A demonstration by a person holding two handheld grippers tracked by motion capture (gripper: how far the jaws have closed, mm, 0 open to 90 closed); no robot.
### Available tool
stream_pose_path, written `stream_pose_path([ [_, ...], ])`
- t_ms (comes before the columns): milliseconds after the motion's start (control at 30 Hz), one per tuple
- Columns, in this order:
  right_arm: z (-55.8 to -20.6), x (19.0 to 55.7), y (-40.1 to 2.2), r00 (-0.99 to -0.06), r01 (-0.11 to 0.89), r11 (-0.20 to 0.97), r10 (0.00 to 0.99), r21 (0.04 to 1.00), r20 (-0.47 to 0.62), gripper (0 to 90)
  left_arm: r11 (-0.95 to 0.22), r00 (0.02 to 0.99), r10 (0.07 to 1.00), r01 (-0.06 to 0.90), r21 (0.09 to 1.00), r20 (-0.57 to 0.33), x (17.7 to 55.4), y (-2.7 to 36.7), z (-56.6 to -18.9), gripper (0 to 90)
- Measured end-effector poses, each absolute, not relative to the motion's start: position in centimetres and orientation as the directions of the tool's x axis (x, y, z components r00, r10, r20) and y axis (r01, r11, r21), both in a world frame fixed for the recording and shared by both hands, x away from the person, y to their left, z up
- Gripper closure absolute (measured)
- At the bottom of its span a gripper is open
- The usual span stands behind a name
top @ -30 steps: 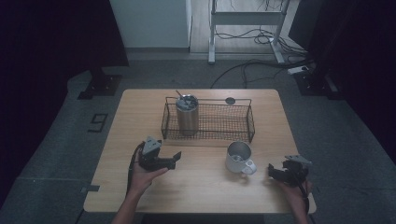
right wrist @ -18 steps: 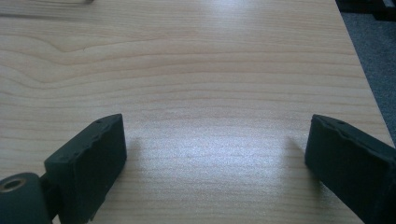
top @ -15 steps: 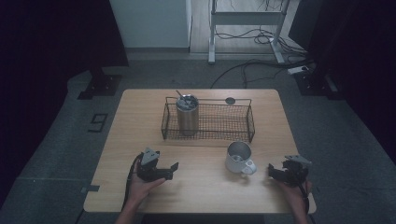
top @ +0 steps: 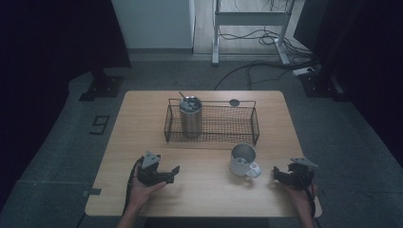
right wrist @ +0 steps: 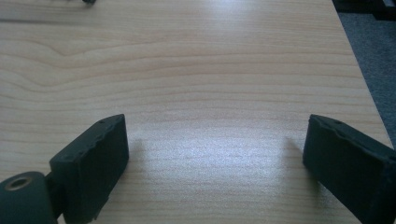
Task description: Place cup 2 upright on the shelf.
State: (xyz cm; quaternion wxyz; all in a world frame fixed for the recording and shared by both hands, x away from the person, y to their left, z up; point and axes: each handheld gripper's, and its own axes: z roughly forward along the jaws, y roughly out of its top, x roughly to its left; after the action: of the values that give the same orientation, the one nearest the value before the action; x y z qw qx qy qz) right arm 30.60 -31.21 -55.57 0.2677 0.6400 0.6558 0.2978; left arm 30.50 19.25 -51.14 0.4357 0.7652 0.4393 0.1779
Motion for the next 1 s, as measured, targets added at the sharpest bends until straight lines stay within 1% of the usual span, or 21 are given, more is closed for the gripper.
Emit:
stream_pose_path([
  [200, -55.2, 30.3, -31.1, -0.052, 0.670, -0.007, 0.997, 0.743, 0.056, 7.6, -0.236, 0.550, 0.828, 0.523, 0.819, -0.112, 30.5, 19.4, -51.3, 7.0],
  [467, -53.5, 29.3, -30.5, -0.086, 0.626, -0.016, 0.992, 0.779, 0.090, 8.6, -0.248, 0.556, 0.824, 0.526, 0.813, -0.109, 30.3, 19.2, -51.7, 7.1],
  [767, -51.9, 28.5, -30.9, -0.100, 0.594, -0.035, 0.988, 0.804, 0.117, 9.7, -0.255, 0.559, 0.823, 0.525, 0.812, -0.103, 30.1, 19.1, -51.6, 7.1],
  [833, -51.5, 28.2, -30.8, -0.117, 0.583, -0.037, 0.985, 0.811, 0.130, 11.2, -0.254, 0.558, 0.823, 0.526, 0.812, -0.105, 30.1, 19.2, -51.7, 7.1],
  [1000, -50.5, 27.8, -30.1, -0.154, 0.563, -0.024, 0.979, 0.826, 0.134, 11.5, -0.253, 0.554, 0.826, 0.532, 0.808, -0.106, 30.1, 19.4, -51.7, 7.1],
])
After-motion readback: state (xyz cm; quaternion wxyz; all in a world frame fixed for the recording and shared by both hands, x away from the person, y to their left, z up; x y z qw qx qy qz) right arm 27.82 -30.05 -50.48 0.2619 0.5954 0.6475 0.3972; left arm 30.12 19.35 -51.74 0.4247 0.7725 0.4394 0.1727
